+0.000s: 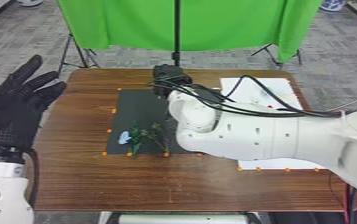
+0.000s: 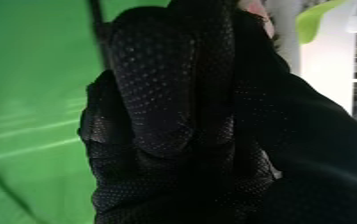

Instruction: Arrange flowers

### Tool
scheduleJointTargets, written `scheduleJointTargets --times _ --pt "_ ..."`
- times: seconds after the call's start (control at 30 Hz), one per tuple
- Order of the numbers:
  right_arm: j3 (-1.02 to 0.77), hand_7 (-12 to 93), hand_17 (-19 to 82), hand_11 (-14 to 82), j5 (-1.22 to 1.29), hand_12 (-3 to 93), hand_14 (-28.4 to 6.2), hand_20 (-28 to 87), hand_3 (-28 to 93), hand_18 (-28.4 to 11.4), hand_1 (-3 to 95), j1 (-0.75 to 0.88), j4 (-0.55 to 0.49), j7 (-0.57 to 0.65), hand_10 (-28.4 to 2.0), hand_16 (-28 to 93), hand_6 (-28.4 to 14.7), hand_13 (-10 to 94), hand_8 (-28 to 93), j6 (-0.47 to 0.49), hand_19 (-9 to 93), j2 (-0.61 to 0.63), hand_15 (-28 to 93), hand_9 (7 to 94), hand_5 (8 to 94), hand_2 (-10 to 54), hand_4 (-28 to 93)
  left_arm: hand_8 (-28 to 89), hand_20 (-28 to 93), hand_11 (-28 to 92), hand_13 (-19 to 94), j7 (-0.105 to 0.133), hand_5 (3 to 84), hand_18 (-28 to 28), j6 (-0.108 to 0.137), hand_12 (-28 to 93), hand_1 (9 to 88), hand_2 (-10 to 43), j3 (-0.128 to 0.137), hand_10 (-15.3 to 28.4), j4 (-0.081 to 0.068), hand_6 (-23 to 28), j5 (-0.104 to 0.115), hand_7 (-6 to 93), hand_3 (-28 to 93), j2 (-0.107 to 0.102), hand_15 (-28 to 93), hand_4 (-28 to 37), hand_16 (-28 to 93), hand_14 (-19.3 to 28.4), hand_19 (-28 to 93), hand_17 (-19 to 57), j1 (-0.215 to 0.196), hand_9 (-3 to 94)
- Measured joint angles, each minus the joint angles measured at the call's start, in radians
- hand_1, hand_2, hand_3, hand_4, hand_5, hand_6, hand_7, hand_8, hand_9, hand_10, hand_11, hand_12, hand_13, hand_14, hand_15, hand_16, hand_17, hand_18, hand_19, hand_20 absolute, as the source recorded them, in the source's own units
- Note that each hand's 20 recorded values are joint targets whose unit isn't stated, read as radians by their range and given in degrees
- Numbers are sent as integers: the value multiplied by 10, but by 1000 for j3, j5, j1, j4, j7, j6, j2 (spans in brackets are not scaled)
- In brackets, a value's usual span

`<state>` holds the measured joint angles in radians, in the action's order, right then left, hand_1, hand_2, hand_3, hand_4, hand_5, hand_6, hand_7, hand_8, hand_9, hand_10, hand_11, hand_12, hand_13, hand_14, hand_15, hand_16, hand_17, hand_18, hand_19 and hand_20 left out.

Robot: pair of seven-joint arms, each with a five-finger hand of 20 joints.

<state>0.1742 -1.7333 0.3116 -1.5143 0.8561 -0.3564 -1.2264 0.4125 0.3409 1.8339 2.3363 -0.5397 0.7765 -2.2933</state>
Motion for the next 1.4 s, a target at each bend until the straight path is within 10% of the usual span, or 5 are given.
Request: scheduleJointTargets --times 0.53,1.4 --pt "153 204 427 244 45 212 -21 214 666 -164 541 -73 29 59 -47 220 51 883 4 -25 932 -147 514 937 813 -95 -283 -82 108 254 231 -40 329 233 -34 113 202 70 -94 185 -18 74 -22 112 775 -26 527 -283 -99 270 564 -89 151 298" --pt "190 193 417 229 88 166 -29 227 416 -166 526 -86 37 83 -50 204 41 872 -35 -33 932 -170 525 923 739 -95 -283 -82 106 255 231 -39 329 233 -36 113 203 71 -96 185 -17 74 -23 113 776 -30 529 -283 -100 269 567 -88 153 298"
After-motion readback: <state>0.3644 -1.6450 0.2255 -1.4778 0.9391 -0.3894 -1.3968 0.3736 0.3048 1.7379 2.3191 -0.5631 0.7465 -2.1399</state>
